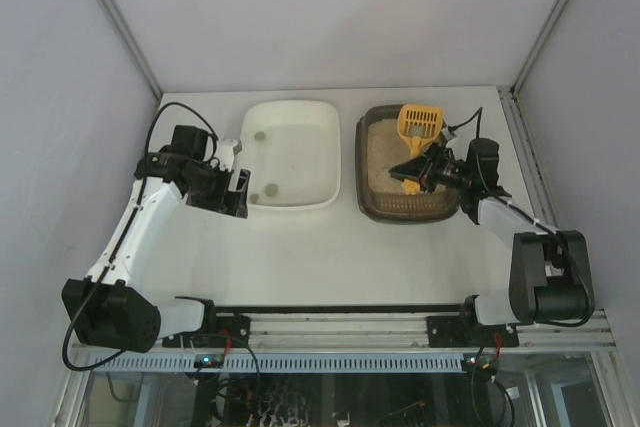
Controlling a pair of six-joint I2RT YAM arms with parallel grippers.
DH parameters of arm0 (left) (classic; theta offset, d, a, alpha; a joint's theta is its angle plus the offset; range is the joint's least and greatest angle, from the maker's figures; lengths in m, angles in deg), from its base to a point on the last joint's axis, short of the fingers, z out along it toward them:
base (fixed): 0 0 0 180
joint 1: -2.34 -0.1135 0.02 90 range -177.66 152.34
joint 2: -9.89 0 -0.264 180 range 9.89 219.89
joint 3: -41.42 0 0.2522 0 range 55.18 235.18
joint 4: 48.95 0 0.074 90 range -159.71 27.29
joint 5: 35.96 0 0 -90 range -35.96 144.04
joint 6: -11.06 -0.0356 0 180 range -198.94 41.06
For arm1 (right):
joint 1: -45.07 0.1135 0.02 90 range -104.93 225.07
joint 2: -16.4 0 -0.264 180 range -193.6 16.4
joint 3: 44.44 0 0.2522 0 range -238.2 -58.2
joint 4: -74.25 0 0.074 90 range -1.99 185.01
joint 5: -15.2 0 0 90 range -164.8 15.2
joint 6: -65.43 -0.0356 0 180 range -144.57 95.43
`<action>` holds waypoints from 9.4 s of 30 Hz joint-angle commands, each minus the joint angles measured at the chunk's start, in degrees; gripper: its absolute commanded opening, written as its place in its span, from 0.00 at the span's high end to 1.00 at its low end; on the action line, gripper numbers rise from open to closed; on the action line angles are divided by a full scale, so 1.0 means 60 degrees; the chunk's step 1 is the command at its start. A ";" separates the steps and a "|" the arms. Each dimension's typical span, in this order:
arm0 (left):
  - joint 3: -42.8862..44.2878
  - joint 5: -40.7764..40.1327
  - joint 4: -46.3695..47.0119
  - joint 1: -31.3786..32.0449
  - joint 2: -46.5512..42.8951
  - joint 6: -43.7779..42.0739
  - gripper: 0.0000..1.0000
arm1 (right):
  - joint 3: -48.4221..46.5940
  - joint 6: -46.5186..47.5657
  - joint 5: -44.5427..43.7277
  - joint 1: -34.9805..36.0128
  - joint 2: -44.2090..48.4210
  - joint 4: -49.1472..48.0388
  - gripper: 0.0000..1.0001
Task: Clean the litter box
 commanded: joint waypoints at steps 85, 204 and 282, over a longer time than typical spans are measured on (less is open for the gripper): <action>0.1301 -0.2650 -0.0372 -0.1522 -0.0123 -0.0424 0.00 | -1.0511 0.8964 -1.6616 0.9391 -0.5498 1.3445 1.00; 0.8569 -0.1555 -0.2228 0.1718 0.5309 -0.0558 0.00 | -0.5057 0.4215 -0.0763 0.1360 -0.4247 0.8049 1.00; 0.3153 -0.2674 -0.0964 0.1718 0.2801 -0.0226 0.00 | 0.1477 0.2011 -0.2532 0.1096 0.0862 -0.0306 1.00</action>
